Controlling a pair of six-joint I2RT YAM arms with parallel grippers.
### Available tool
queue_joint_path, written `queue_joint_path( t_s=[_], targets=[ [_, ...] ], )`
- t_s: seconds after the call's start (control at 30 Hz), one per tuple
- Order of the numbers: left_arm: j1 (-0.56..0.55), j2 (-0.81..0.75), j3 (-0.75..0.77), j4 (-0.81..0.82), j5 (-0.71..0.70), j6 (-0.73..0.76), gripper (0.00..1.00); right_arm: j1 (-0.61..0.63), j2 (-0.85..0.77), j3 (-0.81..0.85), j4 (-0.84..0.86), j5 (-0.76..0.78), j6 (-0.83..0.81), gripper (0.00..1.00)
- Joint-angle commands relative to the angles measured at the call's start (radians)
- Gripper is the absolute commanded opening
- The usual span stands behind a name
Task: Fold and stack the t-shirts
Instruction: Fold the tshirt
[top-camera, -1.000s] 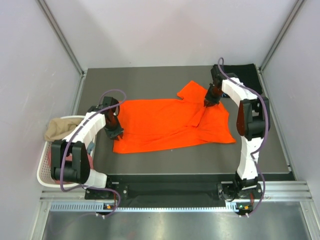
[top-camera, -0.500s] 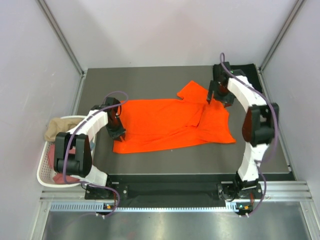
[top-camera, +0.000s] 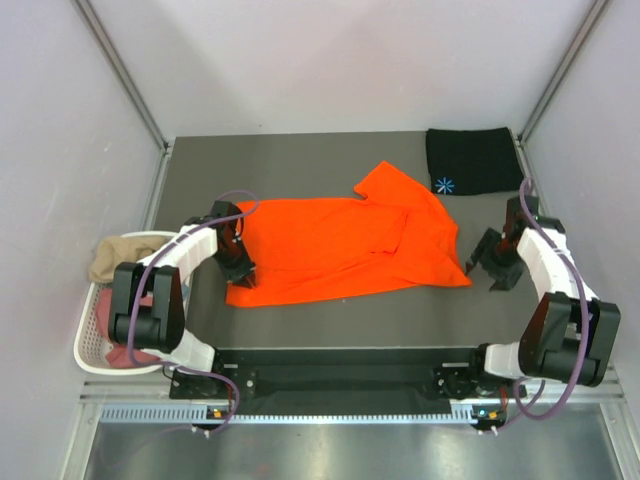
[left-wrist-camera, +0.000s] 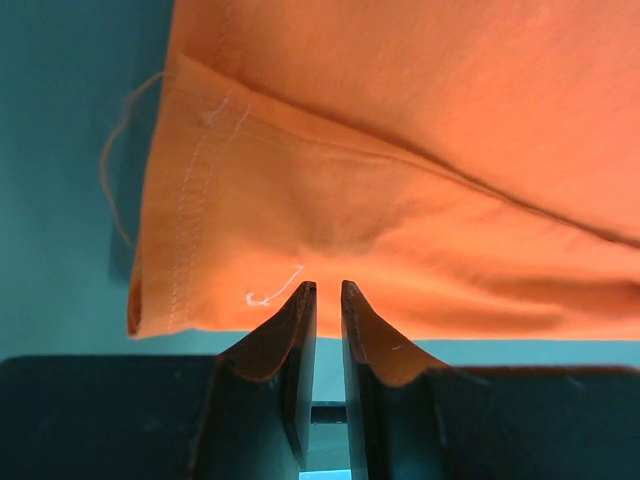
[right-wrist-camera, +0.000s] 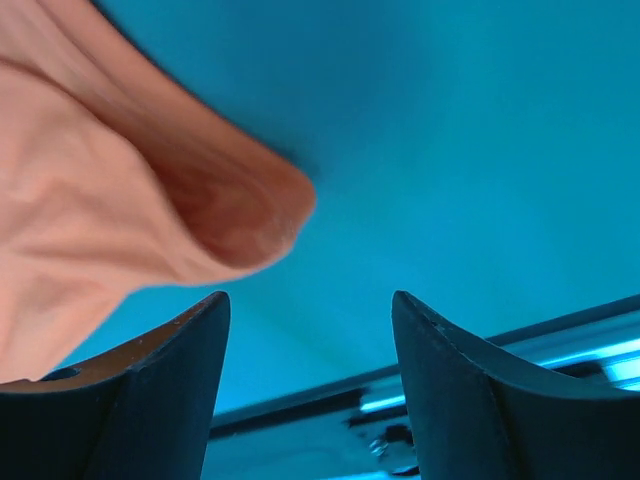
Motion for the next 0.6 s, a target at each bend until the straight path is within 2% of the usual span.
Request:
queue_joint_path(
  t_s=[0.0,0.1,0.27,0.57],
  targets=[
    [0.005,0.01,-0.006,0.053,0.03,-0.008,0.21,-0.046,-0.069,-0.093,0.084,-0.194,0.104,0.66],
    [0.005,0.016,-0.009,0.061,0.037,-0.006,0.21,-0.092,-0.078,-0.164,0.127,-0.276,0.171,0.67],
    [0.005,0.013,-0.012,0.055,0.031,0.0,0.2,-0.127,-0.069,-0.186,0.145,-0.295,0.184,0.64],
    [0.007,0.011,-0.011,0.049,0.034,-0.001,0.2,-0.128,0.011,-0.193,0.231,-0.26,0.142,0.49]
  ],
)
